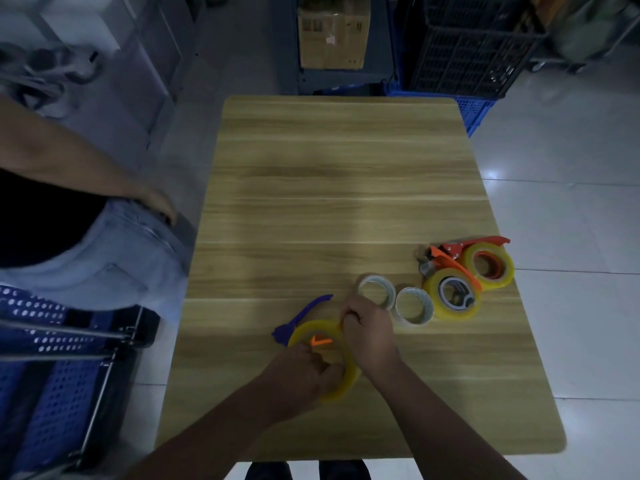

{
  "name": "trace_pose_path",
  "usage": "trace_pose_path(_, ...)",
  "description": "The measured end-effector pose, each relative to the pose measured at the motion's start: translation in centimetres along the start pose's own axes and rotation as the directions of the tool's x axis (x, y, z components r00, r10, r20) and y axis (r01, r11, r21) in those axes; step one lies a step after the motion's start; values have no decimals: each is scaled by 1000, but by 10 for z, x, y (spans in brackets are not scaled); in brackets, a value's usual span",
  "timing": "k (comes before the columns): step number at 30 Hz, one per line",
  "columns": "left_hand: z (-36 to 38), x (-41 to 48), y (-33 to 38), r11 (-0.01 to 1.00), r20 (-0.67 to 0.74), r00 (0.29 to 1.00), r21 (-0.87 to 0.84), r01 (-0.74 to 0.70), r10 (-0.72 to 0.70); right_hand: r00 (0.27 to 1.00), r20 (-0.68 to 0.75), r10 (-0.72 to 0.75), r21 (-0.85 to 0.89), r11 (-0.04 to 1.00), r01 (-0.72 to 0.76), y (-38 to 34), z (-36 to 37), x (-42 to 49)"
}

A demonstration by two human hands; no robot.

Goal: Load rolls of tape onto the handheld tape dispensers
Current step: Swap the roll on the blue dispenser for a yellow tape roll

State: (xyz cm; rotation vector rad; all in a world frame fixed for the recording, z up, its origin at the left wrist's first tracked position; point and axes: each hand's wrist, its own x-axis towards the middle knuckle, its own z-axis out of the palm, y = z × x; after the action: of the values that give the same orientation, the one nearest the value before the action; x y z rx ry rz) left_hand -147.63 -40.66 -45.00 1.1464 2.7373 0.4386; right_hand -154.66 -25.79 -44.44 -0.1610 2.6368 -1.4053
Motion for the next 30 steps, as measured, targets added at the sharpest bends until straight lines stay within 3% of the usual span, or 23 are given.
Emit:
trace_pose_path(5, 6, -4, -1, 1000, 67, 997, 11, 28, -29, 1000, -12, -9, -46, 999, 8, 2, 4, -2)
trace_pose_path(12, -1, -6, -4, 1000, -17, 1000, -6, -2, 2, 1000, 12, -18, -23, 1000, 18, 4, 12, 0)
trace_pose_path(23, 4, -10, -9, 999, 49, 999, 32, 10, -12, 999, -36, 34, -80, 996, -36, 3, 17, 3)
trace_pose_path(30, 4, -10, -16, 999, 24, 1000, 46, 13, -15, 1000, -6, 11, 3, 1000, -11, 3, 20, 3)
